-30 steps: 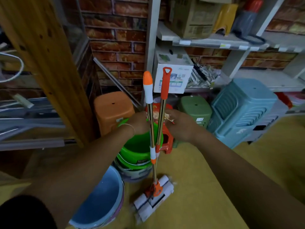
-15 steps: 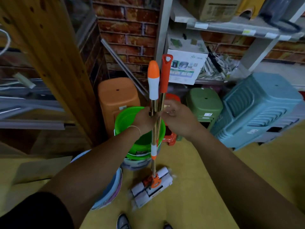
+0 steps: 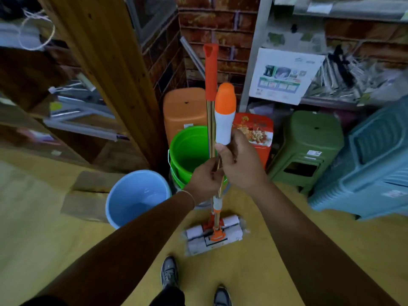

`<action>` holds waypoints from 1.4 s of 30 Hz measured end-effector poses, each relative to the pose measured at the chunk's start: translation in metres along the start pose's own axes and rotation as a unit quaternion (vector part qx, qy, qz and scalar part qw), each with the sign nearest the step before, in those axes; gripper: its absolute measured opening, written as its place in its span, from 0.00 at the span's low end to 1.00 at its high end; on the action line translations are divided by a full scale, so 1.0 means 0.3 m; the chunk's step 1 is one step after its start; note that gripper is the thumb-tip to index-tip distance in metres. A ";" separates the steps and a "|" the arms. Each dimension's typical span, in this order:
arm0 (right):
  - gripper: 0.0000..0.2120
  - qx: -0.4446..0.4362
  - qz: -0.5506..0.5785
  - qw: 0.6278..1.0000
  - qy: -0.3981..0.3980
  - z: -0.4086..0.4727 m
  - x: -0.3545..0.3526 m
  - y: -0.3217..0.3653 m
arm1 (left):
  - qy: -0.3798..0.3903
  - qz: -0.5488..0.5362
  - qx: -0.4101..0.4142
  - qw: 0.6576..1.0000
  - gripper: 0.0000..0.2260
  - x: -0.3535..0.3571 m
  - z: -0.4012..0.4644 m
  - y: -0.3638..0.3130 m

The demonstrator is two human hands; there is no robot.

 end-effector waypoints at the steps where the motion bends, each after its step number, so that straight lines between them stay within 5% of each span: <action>1: 0.12 -0.001 0.014 1.000 0.004 -0.011 0.001 -0.014 | -0.008 0.002 -0.002 1.000 0.21 0.010 -0.009 0.004; 14: 0.15 -0.023 0.028 0.995 0.092 -0.130 0.098 0.004 | -0.047 -0.050 -0.042 0.997 0.24 -0.001 -0.152 0.004; 20: 0.19 -0.060 -0.004 0.996 0.065 -0.232 0.161 0.103 | -0.089 -0.046 -0.054 0.994 0.10 -0.059 -0.308 0.050; 32: 0.11 -0.099 0.005 0.991 0.090 -0.375 0.290 0.537 | -0.103 -0.083 0.005 0.991 0.06 -0.402 -0.606 -0.095; 42: 0.10 -0.166 0.124 0.967 0.147 -0.721 0.611 1.045 | -0.178 -0.109 0.004 0.978 0.07 -0.850 -1.154 -0.057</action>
Point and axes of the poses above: each hand's wrist, its own z-axis towards the middle knuckle, its own x-axis out of the palm, y = z × x, the point moved 10 cm from there along z, towards the middle knuckle, and after that the axes turned 11 degrees about -z, right-handed, at the moved point
